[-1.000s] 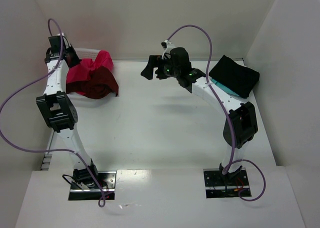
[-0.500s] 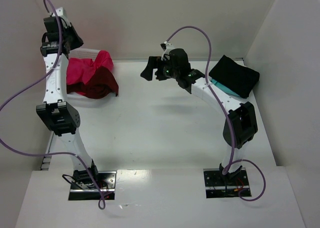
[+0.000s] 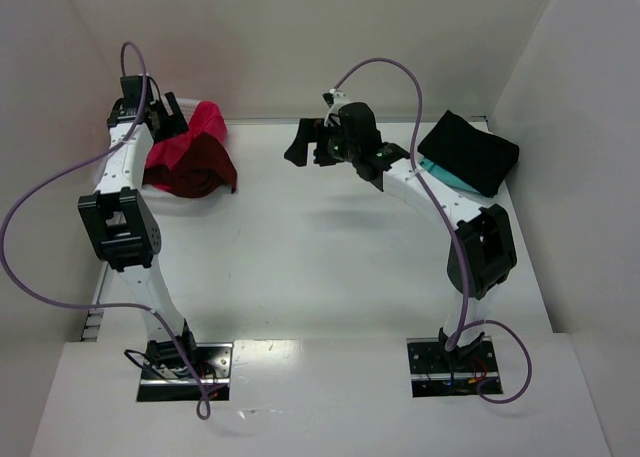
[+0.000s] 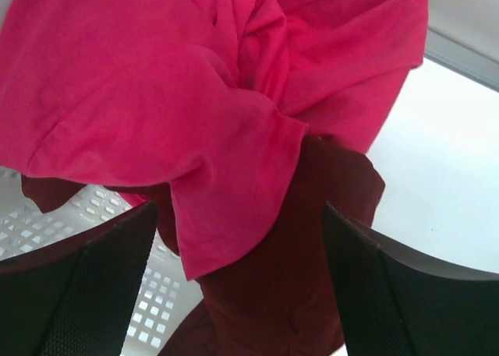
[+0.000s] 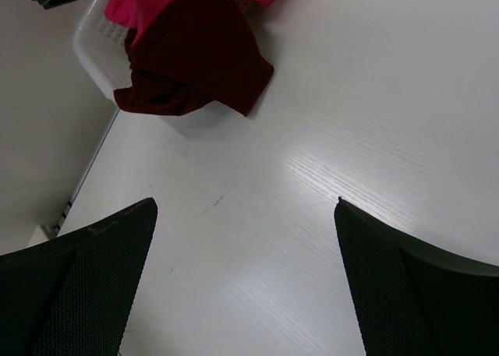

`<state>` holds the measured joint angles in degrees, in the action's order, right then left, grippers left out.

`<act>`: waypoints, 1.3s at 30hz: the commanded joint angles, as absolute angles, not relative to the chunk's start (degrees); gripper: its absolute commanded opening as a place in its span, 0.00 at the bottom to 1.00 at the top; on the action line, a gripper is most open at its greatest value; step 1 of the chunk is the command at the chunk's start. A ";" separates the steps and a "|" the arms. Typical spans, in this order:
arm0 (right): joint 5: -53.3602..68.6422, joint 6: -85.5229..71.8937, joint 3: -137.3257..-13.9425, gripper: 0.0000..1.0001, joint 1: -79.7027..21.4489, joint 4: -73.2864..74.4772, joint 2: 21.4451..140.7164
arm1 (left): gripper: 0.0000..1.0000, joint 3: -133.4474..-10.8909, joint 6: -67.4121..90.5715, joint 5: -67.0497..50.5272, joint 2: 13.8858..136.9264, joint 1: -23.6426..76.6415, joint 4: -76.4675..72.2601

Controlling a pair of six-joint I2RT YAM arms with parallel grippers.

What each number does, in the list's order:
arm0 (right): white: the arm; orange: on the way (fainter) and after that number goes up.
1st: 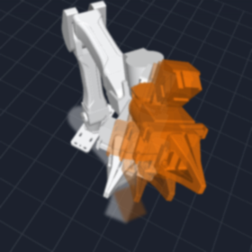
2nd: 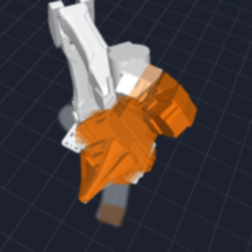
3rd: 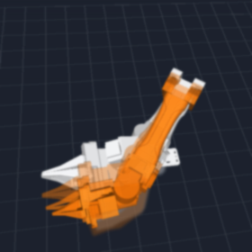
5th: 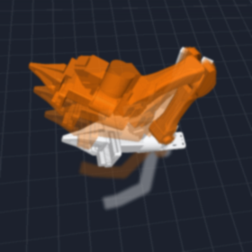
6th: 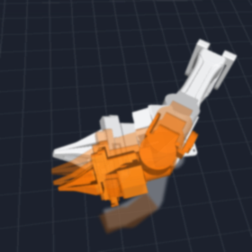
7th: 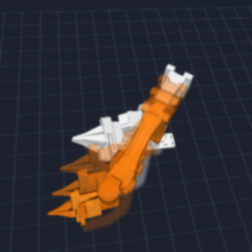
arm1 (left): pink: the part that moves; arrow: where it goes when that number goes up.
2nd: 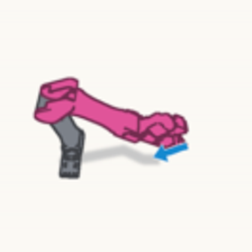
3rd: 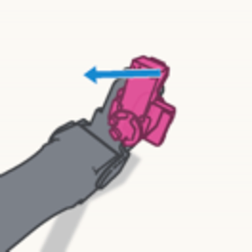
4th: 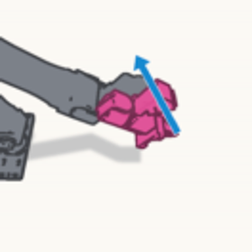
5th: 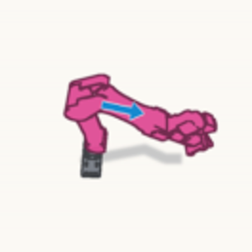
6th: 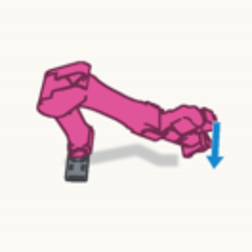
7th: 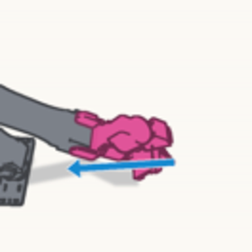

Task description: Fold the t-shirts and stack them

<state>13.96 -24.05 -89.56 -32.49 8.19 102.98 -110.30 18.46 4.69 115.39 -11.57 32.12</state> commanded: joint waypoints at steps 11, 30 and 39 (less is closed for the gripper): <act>12.39 -23.29 -88.33 1.00 -33.22 7.12 99.23 | 0.83 -114.87 19.69 5.98 123.39 -11.78 28.56; 11.25 -25.75 -83.85 1.00 -33.22 5.98 93.53 | 0.00 -132.42 19.52 -1.58 111.98 -11.52 35.75; 3.44 -27.42 -74.37 1.00 -33.22 5.45 80.88 | 0.00 -150.91 17.23 -3.59 104.34 1.31 41.75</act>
